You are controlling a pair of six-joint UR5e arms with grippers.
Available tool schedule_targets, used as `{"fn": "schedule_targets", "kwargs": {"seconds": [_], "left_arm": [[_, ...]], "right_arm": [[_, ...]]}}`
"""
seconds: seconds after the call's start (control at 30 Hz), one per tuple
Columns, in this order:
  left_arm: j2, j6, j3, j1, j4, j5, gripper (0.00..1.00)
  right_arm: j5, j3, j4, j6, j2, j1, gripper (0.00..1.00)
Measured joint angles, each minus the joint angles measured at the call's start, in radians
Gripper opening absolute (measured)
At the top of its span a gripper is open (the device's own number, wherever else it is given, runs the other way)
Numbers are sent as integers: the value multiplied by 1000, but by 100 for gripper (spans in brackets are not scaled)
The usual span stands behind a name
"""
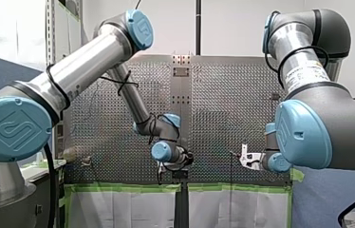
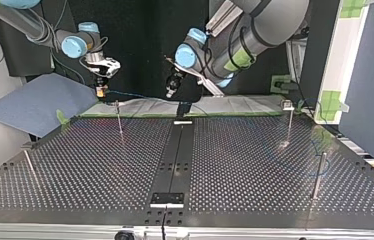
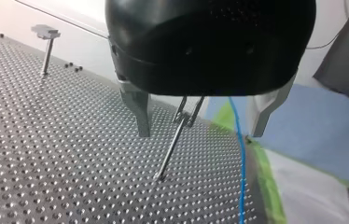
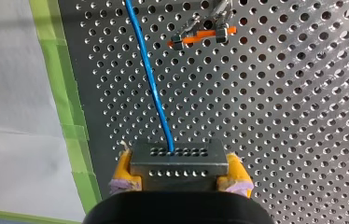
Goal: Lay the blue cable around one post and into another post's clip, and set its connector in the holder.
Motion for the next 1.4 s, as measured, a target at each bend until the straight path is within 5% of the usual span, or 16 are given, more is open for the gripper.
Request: {"fn": "schedule_targets", "kwargs": {"seconds": [0.4,0.67,1.07,1.4], "left_arm": [[-107,45,94,28,107,1,100],[-171,74,90,32,171,3,100],[-265,53,69,58,268,-20,100],[-238,45,81,90,351,-23,100]], "right_arm": [[0,0,-1,0,0,0,0],[0,0,-1,1,0,0,0],[1,0,0,3,0,-5,0],[0,0,1,3,0,-6,0]]}}
